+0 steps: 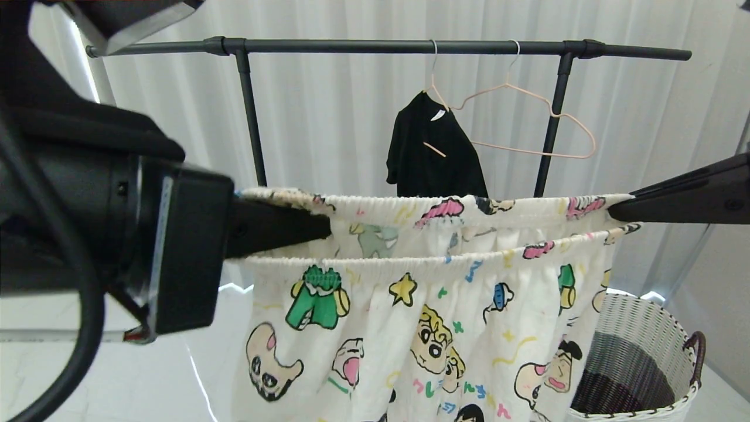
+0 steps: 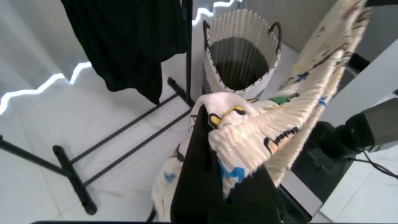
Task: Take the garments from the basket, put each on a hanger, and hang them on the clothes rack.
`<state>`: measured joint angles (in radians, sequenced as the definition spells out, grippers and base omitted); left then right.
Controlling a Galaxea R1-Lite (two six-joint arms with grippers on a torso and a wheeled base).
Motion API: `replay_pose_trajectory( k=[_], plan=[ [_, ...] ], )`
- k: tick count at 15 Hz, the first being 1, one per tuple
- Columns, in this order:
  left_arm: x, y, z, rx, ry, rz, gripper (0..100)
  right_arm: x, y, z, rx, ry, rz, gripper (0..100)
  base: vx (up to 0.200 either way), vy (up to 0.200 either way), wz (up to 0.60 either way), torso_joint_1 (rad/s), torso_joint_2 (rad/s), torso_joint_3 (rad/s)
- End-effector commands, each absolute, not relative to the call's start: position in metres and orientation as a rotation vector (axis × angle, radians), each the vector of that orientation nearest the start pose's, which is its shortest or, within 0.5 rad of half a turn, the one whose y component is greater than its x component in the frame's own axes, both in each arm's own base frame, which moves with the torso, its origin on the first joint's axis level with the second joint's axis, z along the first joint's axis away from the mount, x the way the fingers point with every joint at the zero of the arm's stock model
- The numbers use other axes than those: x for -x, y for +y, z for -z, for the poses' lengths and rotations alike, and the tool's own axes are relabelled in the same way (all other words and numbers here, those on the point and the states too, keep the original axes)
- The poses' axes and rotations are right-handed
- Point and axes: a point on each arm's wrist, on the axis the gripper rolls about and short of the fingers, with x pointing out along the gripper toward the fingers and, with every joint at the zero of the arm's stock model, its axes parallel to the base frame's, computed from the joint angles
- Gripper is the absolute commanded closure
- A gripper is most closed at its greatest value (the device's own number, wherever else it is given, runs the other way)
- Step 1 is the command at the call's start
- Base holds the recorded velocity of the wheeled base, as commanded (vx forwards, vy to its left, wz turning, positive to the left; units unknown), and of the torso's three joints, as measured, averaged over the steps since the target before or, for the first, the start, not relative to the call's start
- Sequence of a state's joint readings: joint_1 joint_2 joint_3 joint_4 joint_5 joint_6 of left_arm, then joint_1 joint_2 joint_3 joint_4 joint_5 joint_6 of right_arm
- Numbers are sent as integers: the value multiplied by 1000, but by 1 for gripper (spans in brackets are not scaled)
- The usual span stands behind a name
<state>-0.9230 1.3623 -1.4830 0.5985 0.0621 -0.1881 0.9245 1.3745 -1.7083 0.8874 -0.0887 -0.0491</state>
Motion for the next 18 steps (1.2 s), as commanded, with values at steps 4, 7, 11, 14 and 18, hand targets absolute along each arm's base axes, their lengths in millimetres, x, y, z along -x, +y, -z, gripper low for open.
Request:
replay_pose_trajectory(
  k=[4, 7, 11, 14, 18],
  plan=[
    [-130, -166, -341, -59, 512, 787, 100, -96, 124, -373, 309, 455, -830, 100, 0, 0, 0, 0, 0, 0],
    [-130, -166, -340, -64, 514, 784, 100, -97, 126, -368, 323, 473, -831, 0, 0, 0, 0, 0, 0, 0],
    [-135, -170, -331, -108, 529, 742, 100, -87, 112, -365, 319, 463, -832, 0, 0, 0, 0, 0, 0, 0],
    [-144, -175, -314, -174, 557, 598, 100, -75, 91, -363, 295, 444, -804, 0, 0, 0, 0, 0, 0, 0],
    [-143, -144, -300, -201, 569, 429, 100, -86, 53, -343, 352, 511, -322, 0, 0, 0, 0, 0, 0, 0]
  ],
)
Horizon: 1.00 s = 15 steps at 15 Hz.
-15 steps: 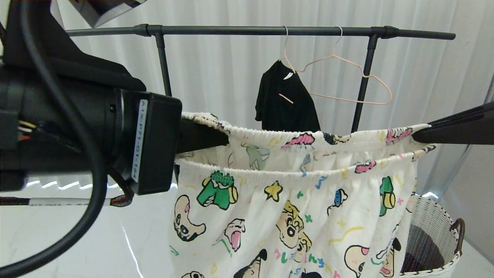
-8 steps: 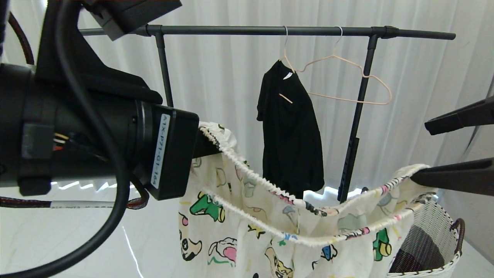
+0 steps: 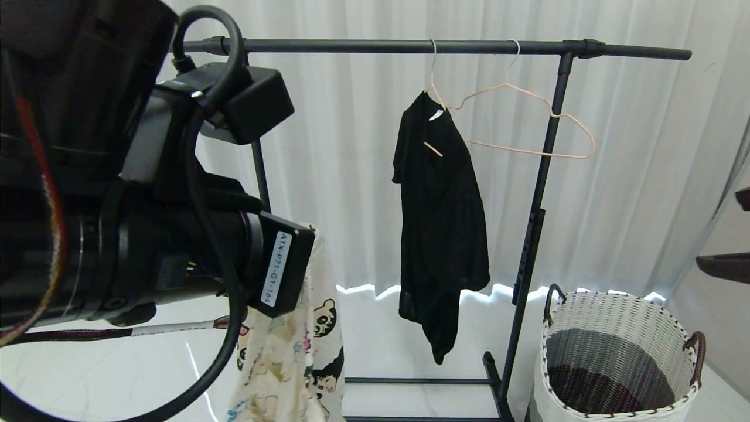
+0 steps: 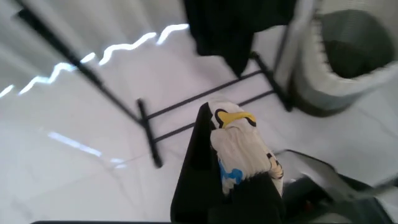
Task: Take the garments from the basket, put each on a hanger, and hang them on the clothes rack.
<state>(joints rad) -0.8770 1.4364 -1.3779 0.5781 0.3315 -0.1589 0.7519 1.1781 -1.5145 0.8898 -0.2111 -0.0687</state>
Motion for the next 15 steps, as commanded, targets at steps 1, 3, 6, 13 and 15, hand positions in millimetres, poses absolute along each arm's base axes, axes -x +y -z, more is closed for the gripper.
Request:
replay_pose_trajectory(
  k=[1, 3, 6, 13, 15],
  plan=[
    [-151, -117, -296, -188, 580, 315, 100, -91, 40, -334, 382, 560, -119, 0, 0, 0, 0, 0, 0, 0],
    [-155, -65, -282, -224, 617, 95, 100, -92, 23, -314, 376, 634, 62, 0, 0, 0, 0, 0, 0, 0],
    [-135, -20, -265, -221, 659, -109, 100, -83, 16, -291, 355, 619, 112, 0, 0, 0, 0, 0, 0, 0],
    [-108, -9, -260, -199, 630, -162, 100, -100, 19, -287, 323, 555, 130, 0, 0, 0, 0, 36, -149, -109],
    [-107, -9, -261, -198, 622, -161, 100, -103, 20, -289, 315, 537, 131, 0, 0, 0, 0, 183, -469, -273]
  ],
)
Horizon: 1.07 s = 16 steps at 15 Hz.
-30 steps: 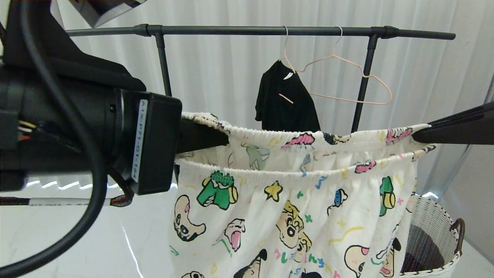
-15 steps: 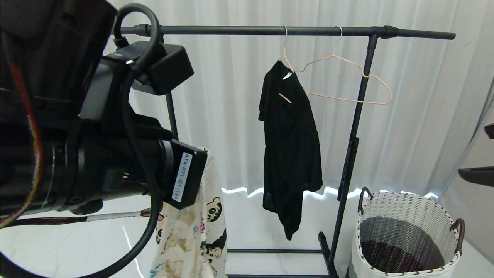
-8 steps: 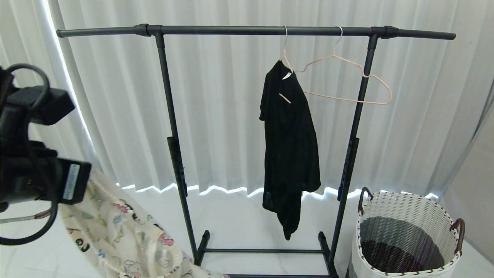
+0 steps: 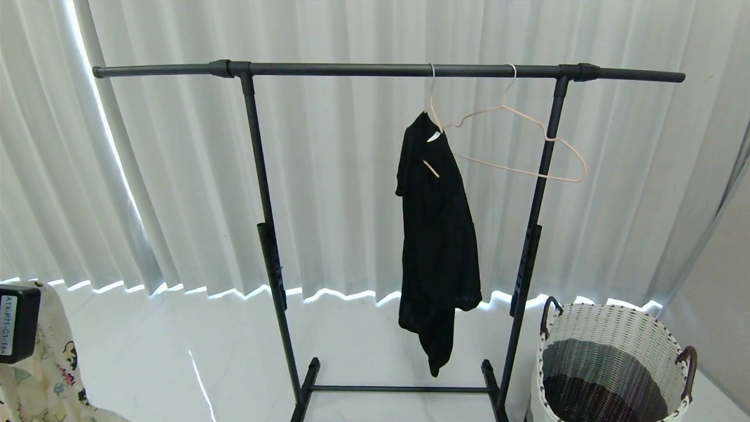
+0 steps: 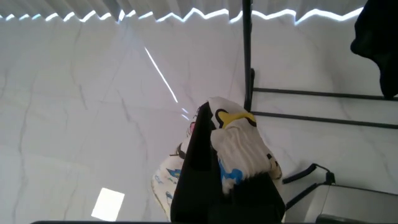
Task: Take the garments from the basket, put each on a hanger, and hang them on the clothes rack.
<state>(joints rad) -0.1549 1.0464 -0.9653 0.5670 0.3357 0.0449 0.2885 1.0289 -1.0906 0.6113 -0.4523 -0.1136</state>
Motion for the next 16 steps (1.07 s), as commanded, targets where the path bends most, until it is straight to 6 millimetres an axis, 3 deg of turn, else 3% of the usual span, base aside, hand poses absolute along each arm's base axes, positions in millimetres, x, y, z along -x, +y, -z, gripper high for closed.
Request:
replay_pose_trajectory(
  k=[1, 16],
  plan=[
    [-108, -9, -260, -199, 627, -161, 100, -104, 20, -288, 327, 543, 128, 0, 0, 0, 0, 188, -452, -290],
    [-104, -9, -248, -224, 664, -152, 100, -121, 26, -290, 343, 509, 117, 0, 0, 0, 0, 207, -483, -281]
  ],
)
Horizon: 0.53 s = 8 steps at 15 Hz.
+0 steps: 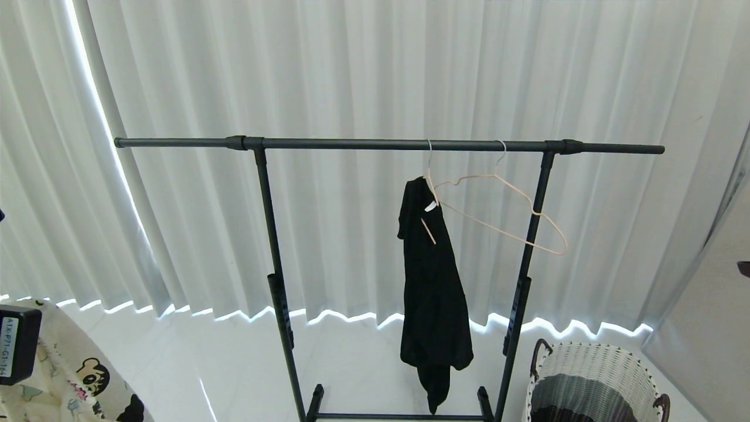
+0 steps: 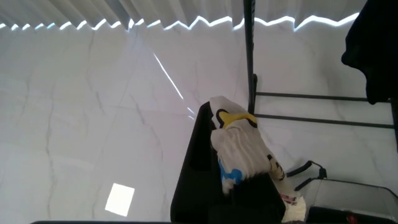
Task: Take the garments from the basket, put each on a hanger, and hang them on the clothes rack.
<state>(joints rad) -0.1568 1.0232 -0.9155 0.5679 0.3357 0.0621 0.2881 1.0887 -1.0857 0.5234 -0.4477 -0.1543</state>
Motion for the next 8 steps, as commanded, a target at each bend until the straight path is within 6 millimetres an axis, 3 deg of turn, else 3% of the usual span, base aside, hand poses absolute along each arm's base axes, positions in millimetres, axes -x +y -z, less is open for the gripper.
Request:
replay_pose_trajectory(
  k=[1, 4, 8],
  plan=[
    [-104, -9, -248, -226, 664, -152, 100, -121, 26, -290, 345, 510, 117, 0, 0, 0, 0, 222, -476, -266],
    [-102, -9, -248, -229, 659, -151, 100, -120, 25, -284, 367, 527, 112, 0, 0, 0, 0, 80, -172, -92],
    [-98, -8, -248, -275, 653, -135, 100, -114, 24, -281, 369, 524, 112, 0, 0, 0, 0, 0, 0, 0]
  ],
)
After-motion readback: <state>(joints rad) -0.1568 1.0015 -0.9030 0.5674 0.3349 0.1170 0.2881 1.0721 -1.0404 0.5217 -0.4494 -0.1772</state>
